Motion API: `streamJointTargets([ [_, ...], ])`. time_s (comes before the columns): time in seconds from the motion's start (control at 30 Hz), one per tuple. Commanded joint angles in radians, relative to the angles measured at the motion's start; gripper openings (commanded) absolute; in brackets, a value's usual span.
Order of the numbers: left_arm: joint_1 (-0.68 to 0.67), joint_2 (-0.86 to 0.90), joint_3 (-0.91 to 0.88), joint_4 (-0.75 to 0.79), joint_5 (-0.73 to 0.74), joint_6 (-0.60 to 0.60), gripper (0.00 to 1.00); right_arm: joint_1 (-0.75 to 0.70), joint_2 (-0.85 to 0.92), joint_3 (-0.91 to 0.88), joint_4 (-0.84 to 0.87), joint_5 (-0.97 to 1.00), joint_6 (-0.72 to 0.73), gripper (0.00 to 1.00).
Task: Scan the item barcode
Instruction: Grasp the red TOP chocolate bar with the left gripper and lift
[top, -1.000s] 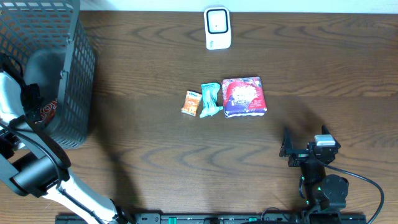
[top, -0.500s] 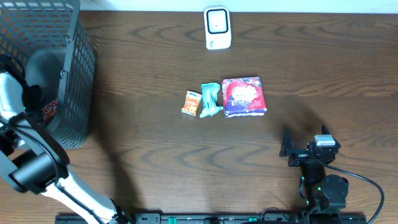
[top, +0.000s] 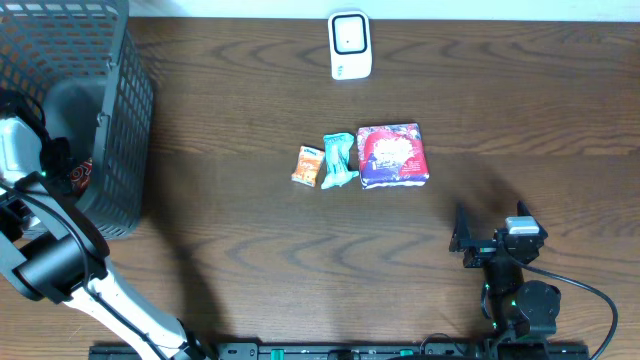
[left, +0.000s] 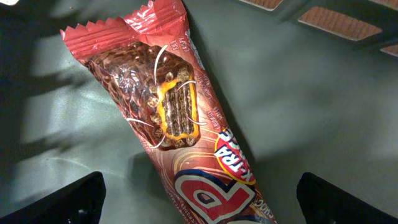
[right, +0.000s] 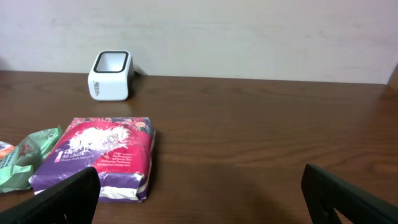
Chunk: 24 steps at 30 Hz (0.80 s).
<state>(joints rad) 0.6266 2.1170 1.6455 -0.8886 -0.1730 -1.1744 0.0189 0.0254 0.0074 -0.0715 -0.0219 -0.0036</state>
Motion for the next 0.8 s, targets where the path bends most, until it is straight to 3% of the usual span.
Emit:
streamJointTargets([
  [0.0, 0.005, 0.021, -0.007, -0.003, -0.043, 0.003, 0.98, -0.004, -0.002, -0.002, -0.004, 0.005, 0.014, 0.99],
  [0.2, 0.005, 0.060, -0.008, -0.003, -0.050, 0.044, 1.00, -0.004, -0.001, -0.002, -0.004, 0.005, 0.014, 0.99],
  [0.27, 0.005, 0.074, -0.008, -0.003, -0.050, 0.061, 0.93, -0.004, -0.001, -0.002, -0.004, 0.005, 0.014, 0.99],
  [0.37, 0.005, 0.097, -0.008, -0.004, -0.049, 0.105, 0.73, -0.004, -0.001, -0.002, -0.004, 0.005, 0.014, 0.99],
  [0.43, 0.005, 0.098, -0.008, -0.005, -0.049, 0.132, 0.52, -0.004, -0.001, -0.002, -0.004, 0.005, 0.014, 0.99],
  [0.53, 0.005, 0.096, -0.007, -0.007, -0.049, 0.161, 0.33, -0.004, -0.001, -0.002, -0.004, 0.005, 0.014, 0.99],
  [0.63, 0.005, 0.091, -0.007, -0.023, -0.048, 0.184, 0.08, -0.004, -0.001, -0.002, -0.004, 0.005, 0.014, 0.99],
  [0.77, 0.005, 0.057, -0.005, -0.047, -0.029, 0.184, 0.08, -0.004, -0.001, -0.002, -0.004, 0.005, 0.014, 0.99],
])
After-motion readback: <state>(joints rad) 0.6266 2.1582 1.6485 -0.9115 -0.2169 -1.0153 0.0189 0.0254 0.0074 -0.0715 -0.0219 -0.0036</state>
